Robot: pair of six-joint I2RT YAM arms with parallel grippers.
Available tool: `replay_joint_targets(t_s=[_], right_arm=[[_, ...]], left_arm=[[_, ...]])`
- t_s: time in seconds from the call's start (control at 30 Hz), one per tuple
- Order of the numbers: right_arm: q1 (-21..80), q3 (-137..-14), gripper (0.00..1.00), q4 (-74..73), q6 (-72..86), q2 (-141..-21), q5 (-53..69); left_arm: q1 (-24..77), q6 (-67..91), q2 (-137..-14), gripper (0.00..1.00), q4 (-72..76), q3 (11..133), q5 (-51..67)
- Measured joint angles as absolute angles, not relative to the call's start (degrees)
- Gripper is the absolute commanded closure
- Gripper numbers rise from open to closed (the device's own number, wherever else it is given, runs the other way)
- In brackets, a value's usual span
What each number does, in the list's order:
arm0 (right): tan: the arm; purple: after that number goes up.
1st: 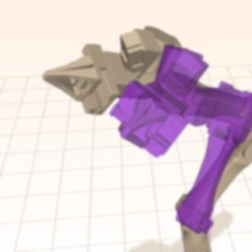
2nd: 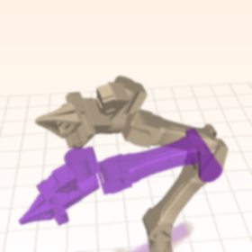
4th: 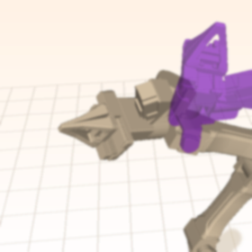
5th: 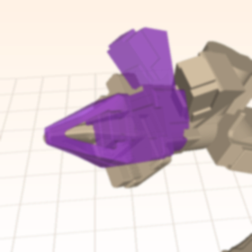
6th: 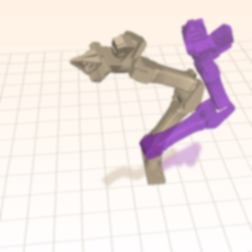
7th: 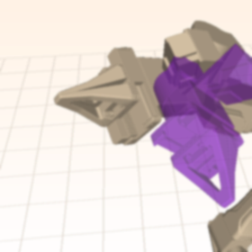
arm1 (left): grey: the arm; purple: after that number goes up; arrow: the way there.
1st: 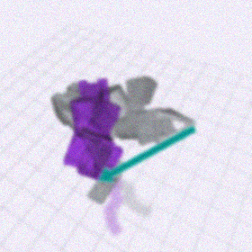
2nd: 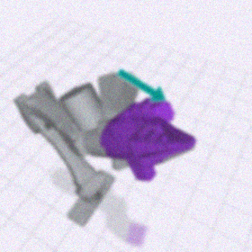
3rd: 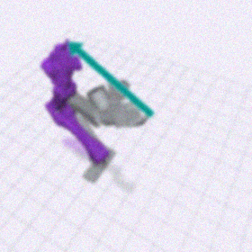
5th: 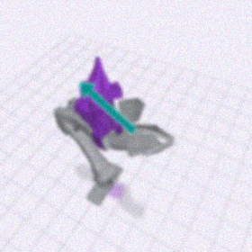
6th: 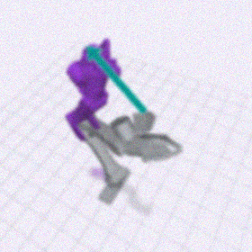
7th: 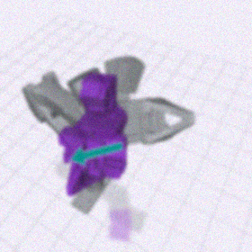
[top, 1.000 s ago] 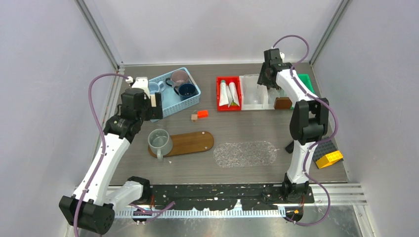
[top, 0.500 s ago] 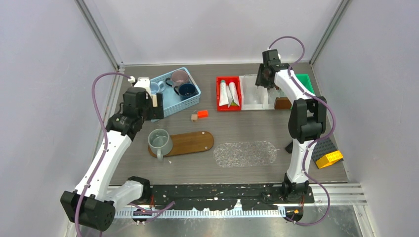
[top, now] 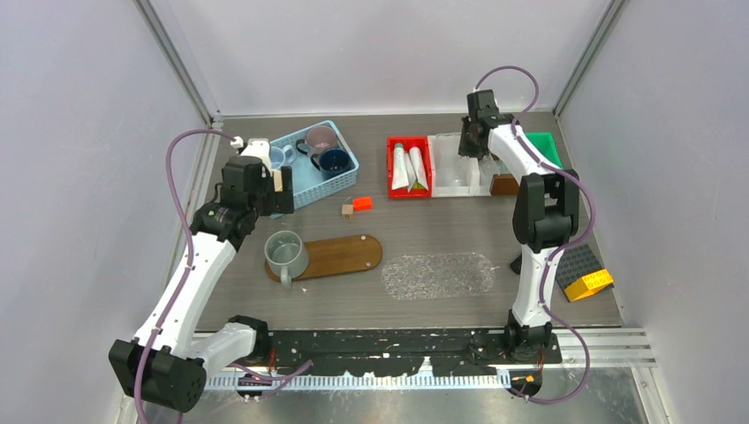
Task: Prepare toiletry sets of a toothbrush and toothpaste on the tray
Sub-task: Pick up the toothpaste holder from the storage box.
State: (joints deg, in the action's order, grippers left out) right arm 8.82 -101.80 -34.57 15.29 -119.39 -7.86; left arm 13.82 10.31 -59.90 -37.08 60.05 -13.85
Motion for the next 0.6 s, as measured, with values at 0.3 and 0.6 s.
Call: replay_joint_targets(t_s=[0.3,0.6], right_arm=[[8.9,-102.9,0.96,-36.3,12.1,-119.7,-7.1],[11.9,-103.0,0.99,-38.5,7.7,-118.0,-13.9]], left_arm=[[13.8,10.3,-59.9,0.00,-37.0,59.7,-13.3],[13.8,10.5,-60.1,0.00,-36.9,59.6,-12.3]])
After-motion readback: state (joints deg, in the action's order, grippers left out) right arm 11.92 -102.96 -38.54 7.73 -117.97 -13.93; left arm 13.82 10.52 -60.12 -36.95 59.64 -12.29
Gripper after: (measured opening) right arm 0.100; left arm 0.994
